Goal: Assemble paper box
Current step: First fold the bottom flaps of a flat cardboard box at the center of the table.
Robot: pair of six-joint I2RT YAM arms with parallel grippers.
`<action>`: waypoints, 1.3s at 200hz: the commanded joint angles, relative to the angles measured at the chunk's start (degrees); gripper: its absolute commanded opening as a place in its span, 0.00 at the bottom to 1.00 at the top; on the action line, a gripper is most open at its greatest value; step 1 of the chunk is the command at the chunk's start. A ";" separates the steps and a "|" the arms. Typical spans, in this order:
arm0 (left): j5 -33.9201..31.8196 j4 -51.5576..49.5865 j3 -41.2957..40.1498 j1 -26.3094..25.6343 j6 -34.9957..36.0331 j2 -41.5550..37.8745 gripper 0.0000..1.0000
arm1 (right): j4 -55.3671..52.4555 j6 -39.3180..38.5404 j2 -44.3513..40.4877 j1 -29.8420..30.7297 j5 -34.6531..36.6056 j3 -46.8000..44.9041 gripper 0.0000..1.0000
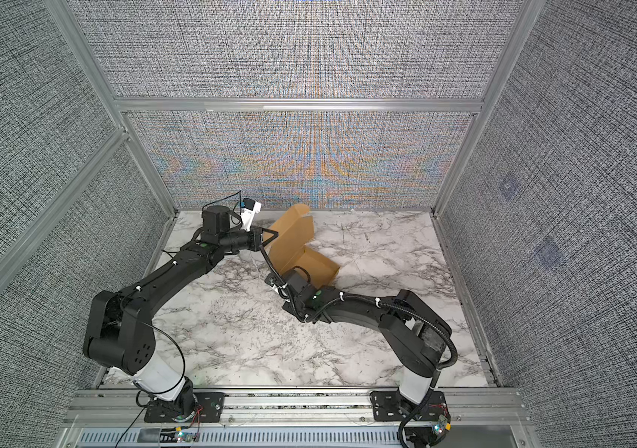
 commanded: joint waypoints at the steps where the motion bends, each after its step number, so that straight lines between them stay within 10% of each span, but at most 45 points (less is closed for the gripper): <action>1: 1.74 1.52 -0.10 0.03 0.15 -0.26 0.10 | 0.82 1.15 -0.82 -1.26 -3.54 -0.05 0.00; 260: 12.57 0.83 1.92 2.25 9.38 4.75 0.04 | 6.52 3.08 -8.08 -9.25 -22.17 -10.03 0.00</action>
